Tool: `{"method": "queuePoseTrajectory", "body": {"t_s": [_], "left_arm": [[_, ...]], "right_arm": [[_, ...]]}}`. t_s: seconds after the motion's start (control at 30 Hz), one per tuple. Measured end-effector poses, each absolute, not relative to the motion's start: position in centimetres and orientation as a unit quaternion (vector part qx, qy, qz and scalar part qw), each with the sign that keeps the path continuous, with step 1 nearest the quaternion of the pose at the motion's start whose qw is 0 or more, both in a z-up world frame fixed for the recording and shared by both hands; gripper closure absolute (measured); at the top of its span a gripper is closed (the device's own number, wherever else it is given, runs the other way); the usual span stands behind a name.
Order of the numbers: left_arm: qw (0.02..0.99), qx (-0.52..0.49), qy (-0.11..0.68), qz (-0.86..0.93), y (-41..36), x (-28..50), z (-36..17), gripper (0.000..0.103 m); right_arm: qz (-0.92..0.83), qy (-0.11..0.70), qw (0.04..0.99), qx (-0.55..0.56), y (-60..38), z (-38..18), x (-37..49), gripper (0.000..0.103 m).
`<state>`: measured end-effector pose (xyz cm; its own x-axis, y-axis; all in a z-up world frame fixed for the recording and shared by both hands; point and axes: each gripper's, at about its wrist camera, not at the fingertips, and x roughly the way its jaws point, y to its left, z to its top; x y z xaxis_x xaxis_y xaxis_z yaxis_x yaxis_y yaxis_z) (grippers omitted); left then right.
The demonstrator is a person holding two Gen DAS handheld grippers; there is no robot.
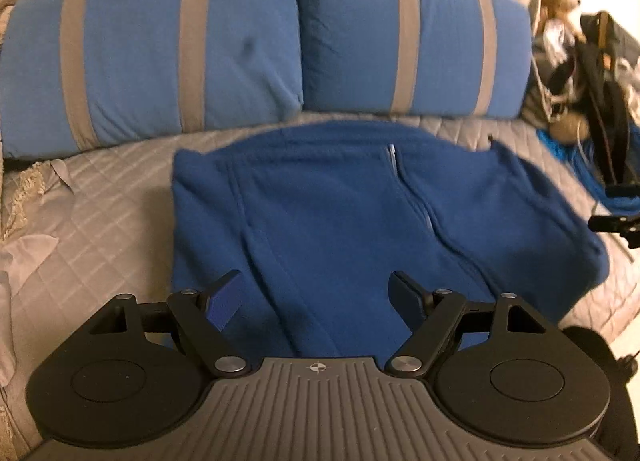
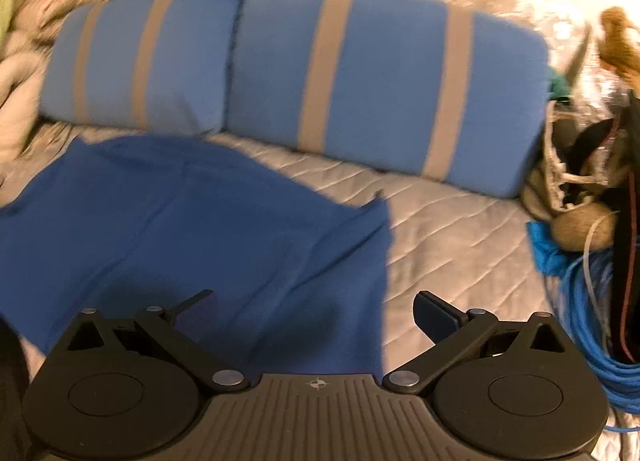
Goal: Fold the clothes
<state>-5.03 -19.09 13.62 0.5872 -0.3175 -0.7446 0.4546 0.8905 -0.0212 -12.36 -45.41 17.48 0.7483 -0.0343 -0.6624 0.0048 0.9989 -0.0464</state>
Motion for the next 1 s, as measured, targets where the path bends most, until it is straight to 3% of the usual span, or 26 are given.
{"method": "queuePoseTrajectory", "body": {"t_s": [0.17, 0.33, 0.47, 1.0], "left_arm": [[0.863, 0.093, 0.449, -0.211, -20.0, -4.2, 9.2, 0.024], [0.867, 0.055, 0.449, -0.209, -18.6, -3.3, 4.2, 0.008], [0.875, 0.064, 0.437, -0.199, -19.1, -3.7, 3.9, 0.004], [0.877, 0.065, 0.431, -0.201, -19.1, -3.7, 4.0, 0.001]], "right_arm": [[0.008, 0.379, 0.925, 0.006, -43.2, 16.1, -11.7, 0.0], [-0.004, 0.446, 0.894, 0.047, -42.8, 10.6, -10.1, 0.0], [-0.013, 0.426, 0.904, 0.044, -42.2, 8.1, -11.0, 0.0], [-0.023, 0.424, 0.904, 0.043, -42.2, 8.0, -10.8, 0.0]]}}
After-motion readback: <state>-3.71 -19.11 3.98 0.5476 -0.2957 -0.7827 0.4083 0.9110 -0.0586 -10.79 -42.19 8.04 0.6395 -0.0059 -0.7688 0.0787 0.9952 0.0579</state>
